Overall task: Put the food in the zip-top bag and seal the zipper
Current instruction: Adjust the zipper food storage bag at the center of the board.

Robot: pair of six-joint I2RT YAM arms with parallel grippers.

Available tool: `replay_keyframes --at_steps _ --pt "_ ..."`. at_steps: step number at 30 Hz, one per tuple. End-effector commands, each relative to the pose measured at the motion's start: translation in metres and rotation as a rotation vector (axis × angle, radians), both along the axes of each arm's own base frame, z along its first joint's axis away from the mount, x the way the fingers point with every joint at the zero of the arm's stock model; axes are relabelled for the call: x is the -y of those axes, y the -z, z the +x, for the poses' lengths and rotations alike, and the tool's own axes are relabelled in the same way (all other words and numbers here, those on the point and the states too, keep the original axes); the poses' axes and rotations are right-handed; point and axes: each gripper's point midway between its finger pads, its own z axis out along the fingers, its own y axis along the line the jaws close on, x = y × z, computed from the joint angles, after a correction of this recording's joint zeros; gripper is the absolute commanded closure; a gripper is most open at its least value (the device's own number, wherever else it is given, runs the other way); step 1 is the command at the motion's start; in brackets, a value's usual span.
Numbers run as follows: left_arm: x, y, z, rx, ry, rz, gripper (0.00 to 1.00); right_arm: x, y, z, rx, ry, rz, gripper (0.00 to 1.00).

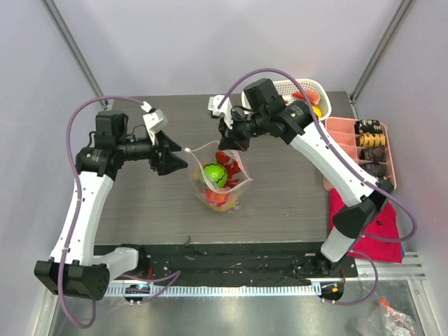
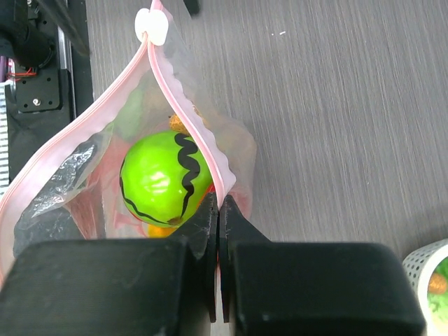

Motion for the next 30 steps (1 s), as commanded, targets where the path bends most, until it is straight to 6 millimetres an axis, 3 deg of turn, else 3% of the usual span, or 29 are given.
replay_keyframes --at_steps 1,6,7,11,13,15,17,19,26,30 --pt "0.017 -0.019 -0.005 0.112 0.129 -0.062 0.39 -0.008 -0.024 0.000 0.096 -0.043 0.055 0.99" --pt "0.017 -0.058 -0.025 0.261 0.101 -0.117 0.46 -0.012 -0.023 0.001 0.084 -0.039 0.071 0.99" --pt "0.016 -0.066 -0.019 0.318 0.069 -0.117 0.48 -0.013 -0.022 0.002 0.072 -0.033 0.074 0.99" --pt "0.016 -0.080 -0.025 0.406 0.052 -0.106 0.56 -0.021 -0.023 0.001 0.006 -0.015 0.102 0.99" --pt "0.026 -0.081 -0.028 0.425 0.082 -0.092 0.61 -0.023 -0.021 0.000 -0.025 -0.007 0.111 0.99" --pt "0.037 -0.079 -0.039 0.427 0.127 -0.040 0.62 -0.026 -0.016 0.000 -0.093 0.024 0.113 0.99" --pt "0.043 -0.060 -0.036 0.428 0.152 0.065 0.66 -0.029 -0.013 -0.002 -0.151 0.044 0.119 0.99" --pt "0.053 -0.056 -0.041 0.433 0.185 0.096 0.68 -0.032 -0.006 -0.004 -0.235 0.077 0.120 0.99" --pt "0.062 -0.023 -0.035 0.484 0.190 0.252 0.71 -0.038 -0.002 -0.017 -0.427 0.086 0.157 0.99" --pt "0.062 -0.005 -0.026 0.488 0.174 0.334 0.72 -0.038 -0.007 -0.013 -0.498 0.094 0.191 0.99"
